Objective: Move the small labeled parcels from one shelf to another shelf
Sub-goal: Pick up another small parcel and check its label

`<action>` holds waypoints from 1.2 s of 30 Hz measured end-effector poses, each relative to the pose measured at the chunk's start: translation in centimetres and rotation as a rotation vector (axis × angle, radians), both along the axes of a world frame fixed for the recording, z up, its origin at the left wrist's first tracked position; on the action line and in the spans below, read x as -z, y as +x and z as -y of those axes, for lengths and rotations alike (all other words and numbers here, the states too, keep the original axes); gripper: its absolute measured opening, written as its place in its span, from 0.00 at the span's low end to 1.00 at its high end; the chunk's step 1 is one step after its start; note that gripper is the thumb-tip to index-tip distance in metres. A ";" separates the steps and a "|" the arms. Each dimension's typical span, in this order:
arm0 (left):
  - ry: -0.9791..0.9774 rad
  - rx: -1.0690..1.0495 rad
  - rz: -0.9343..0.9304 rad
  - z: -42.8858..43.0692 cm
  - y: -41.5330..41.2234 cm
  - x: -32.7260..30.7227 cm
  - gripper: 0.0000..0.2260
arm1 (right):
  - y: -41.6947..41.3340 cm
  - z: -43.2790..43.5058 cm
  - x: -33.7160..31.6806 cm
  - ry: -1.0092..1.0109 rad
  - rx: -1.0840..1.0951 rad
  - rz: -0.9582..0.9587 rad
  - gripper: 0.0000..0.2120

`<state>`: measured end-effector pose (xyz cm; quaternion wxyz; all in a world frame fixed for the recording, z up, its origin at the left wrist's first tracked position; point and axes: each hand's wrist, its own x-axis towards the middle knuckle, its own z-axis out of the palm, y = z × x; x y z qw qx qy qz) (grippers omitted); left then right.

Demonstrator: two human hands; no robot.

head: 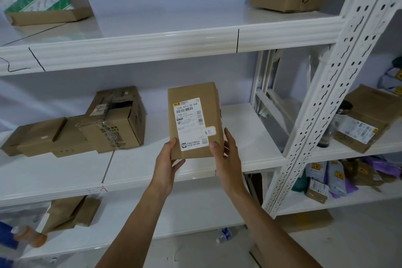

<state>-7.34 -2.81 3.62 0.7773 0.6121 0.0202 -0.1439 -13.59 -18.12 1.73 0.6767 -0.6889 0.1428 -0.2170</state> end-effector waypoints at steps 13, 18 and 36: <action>0.081 -0.048 0.133 -0.1 -1.2 -0.8 0.31 | 0.2 1.4 -0.8 0.024 -0.123 -0.054 0.29; 0.110 -0.052 0.188 -0.1 -2.5 -1.6 0.31 | -0.8 1.4 -1.2 0.035 -0.135 -0.005 0.26; 0.112 -0.173 0.290 -0.8 -6.9 -3.5 0.34 | -5.0 0.3 -3.3 0.021 -0.122 0.226 0.26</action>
